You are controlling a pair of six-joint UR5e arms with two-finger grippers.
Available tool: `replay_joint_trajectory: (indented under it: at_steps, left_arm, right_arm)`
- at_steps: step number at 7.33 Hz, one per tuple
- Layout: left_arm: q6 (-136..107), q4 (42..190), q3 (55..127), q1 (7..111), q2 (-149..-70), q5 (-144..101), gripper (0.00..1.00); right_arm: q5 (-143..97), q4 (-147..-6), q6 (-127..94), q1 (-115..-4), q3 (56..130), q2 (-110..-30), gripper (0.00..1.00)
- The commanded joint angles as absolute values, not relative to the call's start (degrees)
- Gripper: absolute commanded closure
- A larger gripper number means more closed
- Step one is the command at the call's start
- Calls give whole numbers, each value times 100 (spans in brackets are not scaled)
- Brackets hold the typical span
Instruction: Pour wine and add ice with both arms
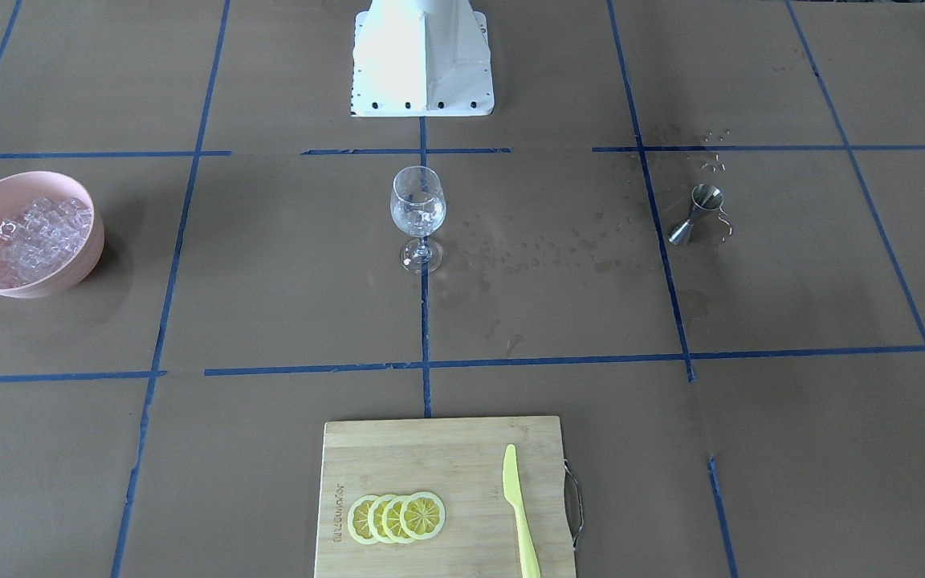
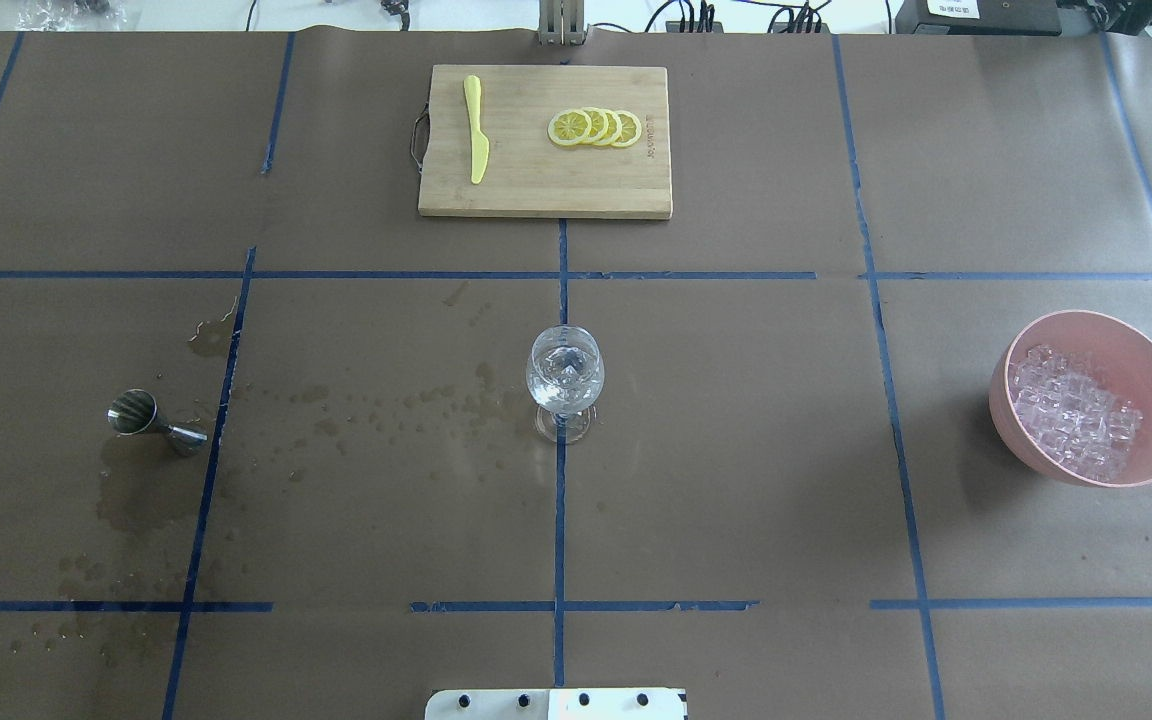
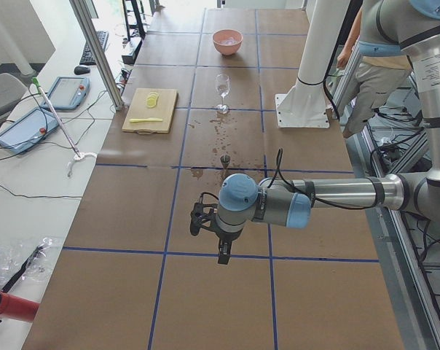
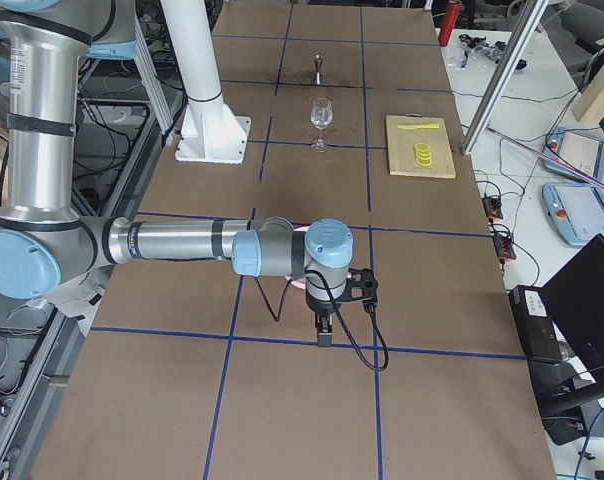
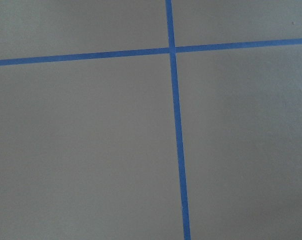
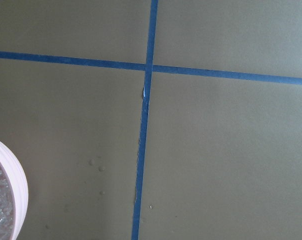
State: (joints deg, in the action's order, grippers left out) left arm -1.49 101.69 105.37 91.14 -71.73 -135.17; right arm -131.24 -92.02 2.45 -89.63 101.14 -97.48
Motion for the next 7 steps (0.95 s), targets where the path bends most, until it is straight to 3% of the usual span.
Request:
replay_joint_trajectory:
  at_steps: [1,7]
  left_arm:
    - [-149,10169,10529,9114,-7172,-13526,0]
    - [-149,10178,10547,9114,-7181,-13526,0]
  right_arm:
    - [-13122,-9123,211,-8956,10116,-9738,0]
    - [-13140,-9123,264,-8956,10063,-9791,0]
